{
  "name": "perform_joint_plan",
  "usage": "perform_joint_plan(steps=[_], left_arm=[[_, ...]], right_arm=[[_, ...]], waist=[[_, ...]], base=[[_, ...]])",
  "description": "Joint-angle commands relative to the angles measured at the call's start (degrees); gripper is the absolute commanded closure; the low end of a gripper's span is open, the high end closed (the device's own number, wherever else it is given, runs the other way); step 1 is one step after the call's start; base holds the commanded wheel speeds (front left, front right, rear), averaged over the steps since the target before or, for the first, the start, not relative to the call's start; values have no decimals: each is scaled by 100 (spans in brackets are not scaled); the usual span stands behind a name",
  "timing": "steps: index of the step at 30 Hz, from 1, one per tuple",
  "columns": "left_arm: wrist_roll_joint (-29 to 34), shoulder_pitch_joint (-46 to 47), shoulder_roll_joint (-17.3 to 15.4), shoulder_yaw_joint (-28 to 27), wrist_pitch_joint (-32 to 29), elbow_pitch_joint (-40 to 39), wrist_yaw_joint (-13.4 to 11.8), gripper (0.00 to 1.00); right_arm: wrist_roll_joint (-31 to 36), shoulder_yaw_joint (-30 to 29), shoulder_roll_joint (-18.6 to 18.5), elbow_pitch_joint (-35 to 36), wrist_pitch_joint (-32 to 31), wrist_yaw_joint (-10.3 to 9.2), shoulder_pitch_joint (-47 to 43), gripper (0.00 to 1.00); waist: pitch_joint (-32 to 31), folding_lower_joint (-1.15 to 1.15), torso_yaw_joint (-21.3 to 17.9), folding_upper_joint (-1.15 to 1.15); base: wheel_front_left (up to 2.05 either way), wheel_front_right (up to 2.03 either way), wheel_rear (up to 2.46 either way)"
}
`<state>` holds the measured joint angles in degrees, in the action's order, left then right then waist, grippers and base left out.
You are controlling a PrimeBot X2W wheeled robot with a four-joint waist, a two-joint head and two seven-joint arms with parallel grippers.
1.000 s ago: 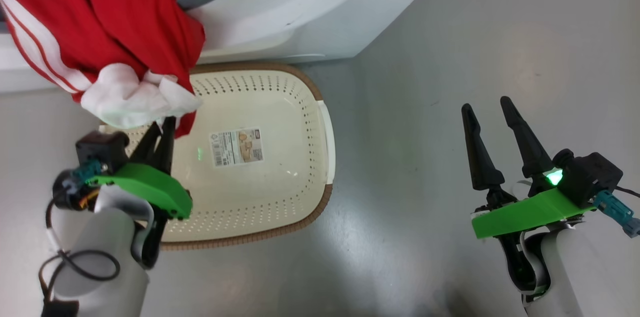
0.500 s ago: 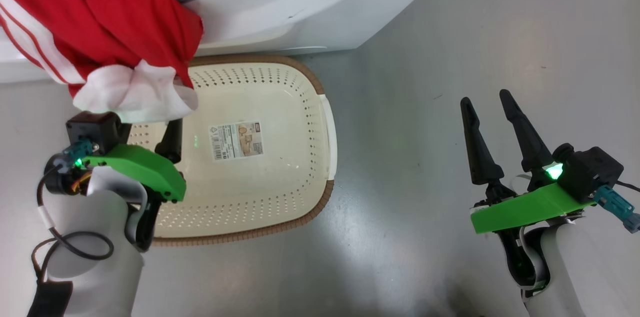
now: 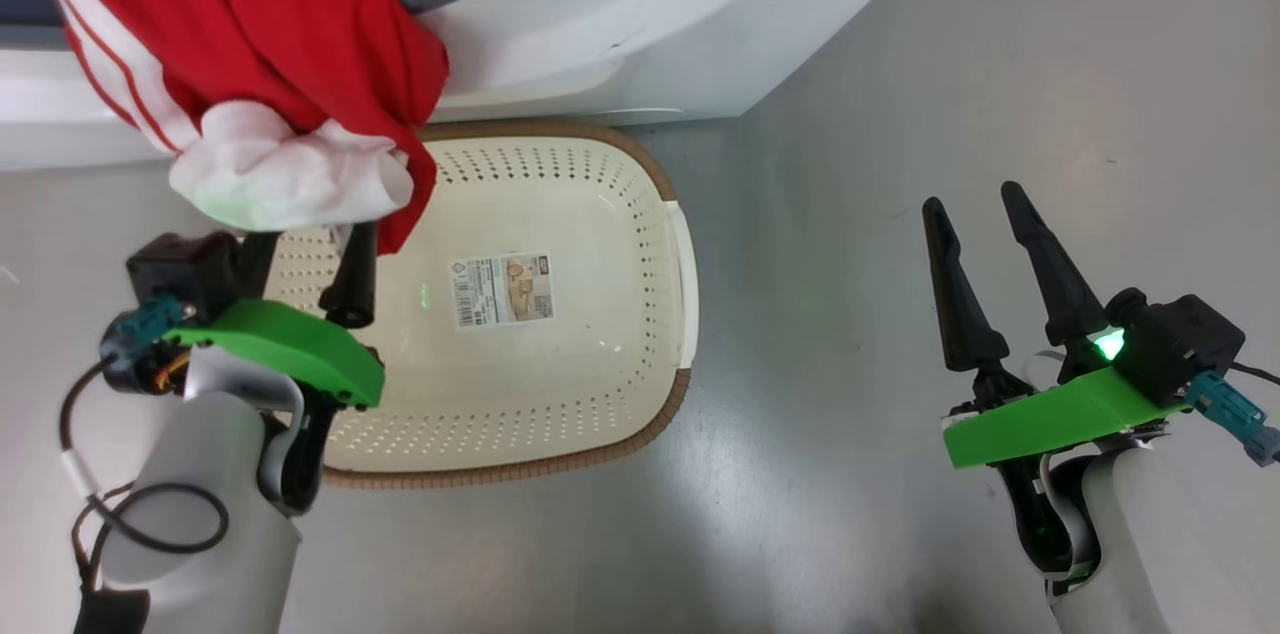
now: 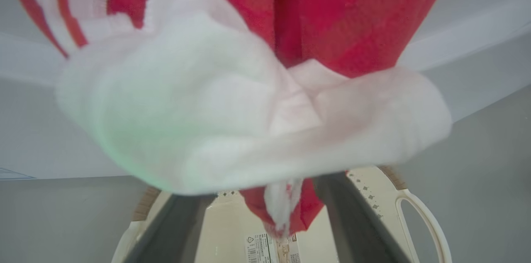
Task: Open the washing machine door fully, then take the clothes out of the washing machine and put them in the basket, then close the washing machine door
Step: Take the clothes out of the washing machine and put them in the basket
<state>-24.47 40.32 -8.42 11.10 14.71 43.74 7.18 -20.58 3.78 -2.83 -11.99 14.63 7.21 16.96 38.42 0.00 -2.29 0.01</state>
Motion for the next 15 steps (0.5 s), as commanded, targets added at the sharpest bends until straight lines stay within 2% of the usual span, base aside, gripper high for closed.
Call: perform_joint_plan(steps=[1, 15], left_arm=[[16, -225, -172, -250, 29, -232, 31, 0], [393, -880, 9, -803, 29, -1408, 31, 0]], right_arm=[[68, 99, -5, 88, 37, 28, -94, 0], [125, 75, -5, 38, 37, 28, -133, 0]], waist=[[-29, 0, 35, -1], [-179, 0, 162, -1]], base=[[0, 0, 0], [0, 0, 0]])
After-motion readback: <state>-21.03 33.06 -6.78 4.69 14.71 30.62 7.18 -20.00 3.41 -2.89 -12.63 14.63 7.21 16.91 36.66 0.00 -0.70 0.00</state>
